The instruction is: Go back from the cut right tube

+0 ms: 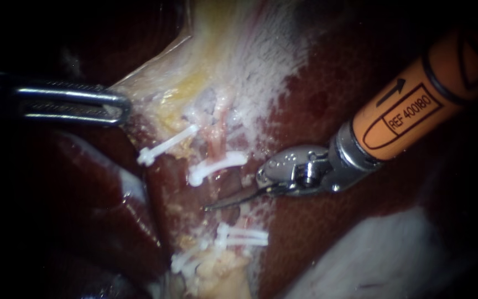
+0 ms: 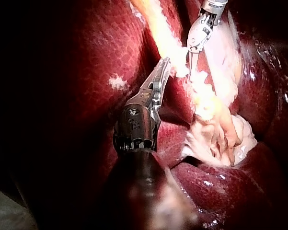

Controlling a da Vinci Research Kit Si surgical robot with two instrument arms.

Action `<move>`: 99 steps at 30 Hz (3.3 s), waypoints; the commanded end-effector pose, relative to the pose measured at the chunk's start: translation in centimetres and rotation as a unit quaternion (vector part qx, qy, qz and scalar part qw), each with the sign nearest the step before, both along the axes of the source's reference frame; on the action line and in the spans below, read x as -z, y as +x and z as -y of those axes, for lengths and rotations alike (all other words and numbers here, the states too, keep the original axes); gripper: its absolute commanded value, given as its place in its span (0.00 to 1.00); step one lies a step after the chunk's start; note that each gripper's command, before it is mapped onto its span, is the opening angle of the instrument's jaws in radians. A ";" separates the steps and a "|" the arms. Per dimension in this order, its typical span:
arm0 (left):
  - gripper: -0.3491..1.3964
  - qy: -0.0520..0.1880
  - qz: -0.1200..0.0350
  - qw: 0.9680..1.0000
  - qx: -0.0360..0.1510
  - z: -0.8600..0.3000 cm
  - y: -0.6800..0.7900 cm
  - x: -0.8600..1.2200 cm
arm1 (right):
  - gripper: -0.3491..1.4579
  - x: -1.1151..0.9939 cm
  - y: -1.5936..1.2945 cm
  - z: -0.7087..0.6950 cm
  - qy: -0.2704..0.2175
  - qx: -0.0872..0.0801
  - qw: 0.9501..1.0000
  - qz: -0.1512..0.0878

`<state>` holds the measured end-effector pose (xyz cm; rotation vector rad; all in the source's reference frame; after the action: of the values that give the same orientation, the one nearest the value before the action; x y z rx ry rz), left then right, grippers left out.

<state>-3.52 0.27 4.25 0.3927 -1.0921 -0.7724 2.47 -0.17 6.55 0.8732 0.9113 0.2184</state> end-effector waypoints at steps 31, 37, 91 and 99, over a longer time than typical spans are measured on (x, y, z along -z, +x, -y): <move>0.00 0.000 0.000 1.000 0.000 0.02 0.02 0.00 | 0.54 0.00 -0.07 -0.02 -0.018 -0.037 0.999 0.008; 0.00 -0.001 0.000 1.000 0.000 0.02 0.03 -0.01 | 0.51 0.05 -0.15 -0.01 -0.018 -0.036 0.999 0.007; 0.03 0.008 -0.014 0.999 -0.030 0.25 -0.39 -1.04 | 0.98 1.09 -1.25 -0.76 -0.198 -0.068 0.978 0.025; 0.03 0.012 -0.011 0.999 -0.037 0.35 -0.52 -1.04 | 0.98 1.09 -1.25 -0.75 -0.198 -0.068 0.977 0.025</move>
<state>-4.05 -0.08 5.29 0.4423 -1.0443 -0.7219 1.22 0.58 5.47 0.4347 0.9288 0.1679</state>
